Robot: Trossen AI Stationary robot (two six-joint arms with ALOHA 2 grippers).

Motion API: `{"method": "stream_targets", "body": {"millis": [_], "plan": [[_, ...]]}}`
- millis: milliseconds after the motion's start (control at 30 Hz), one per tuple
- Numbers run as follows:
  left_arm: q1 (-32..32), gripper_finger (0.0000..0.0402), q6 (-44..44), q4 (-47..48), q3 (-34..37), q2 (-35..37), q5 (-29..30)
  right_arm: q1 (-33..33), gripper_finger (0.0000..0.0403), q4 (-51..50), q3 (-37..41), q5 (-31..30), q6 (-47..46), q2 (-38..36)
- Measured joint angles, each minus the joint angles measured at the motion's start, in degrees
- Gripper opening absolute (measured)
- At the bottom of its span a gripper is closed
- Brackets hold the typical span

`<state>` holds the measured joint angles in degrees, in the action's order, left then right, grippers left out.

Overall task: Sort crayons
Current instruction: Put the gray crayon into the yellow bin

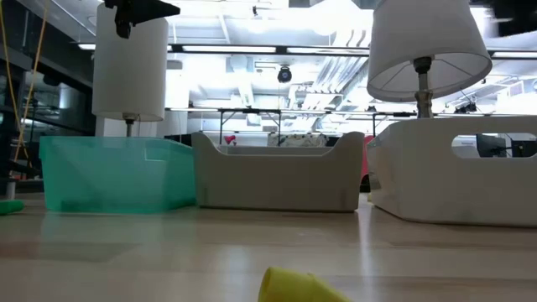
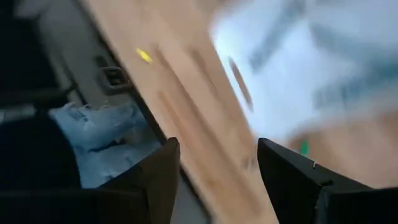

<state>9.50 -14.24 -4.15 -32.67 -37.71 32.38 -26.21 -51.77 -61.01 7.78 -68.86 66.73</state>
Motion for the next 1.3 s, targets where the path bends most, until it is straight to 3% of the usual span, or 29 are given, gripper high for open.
{"method": "stream_targets", "body": {"millis": [233, 400, 733, 1300], "plan": [[0.00, 0.0175, -0.72, -0.02, 0.00, 0.00, -0.02, -15.32, 0.0208, -4.61, 0.00, -9.68, -47.24, 7.18], [0.02, 0.0175, -0.71, -0.02, 0.00, 0.00, -0.02, -19.99, 0.0208, -4.54, 0.00, -9.00, -62.99, 15.75], [0.00, 0.0175, -0.68, -0.04, 0.00, 0.00, -0.02, -20.26, 0.0208, -1.32, 0.00, -2.73, -66.15, 29.66], [0.00, 0.0175, -0.69, -0.11, 0.00, 0.00, -0.02, -19.20, 0.0208, -1.06, -0.02, -0.81, -66.14, 37.06]]}}
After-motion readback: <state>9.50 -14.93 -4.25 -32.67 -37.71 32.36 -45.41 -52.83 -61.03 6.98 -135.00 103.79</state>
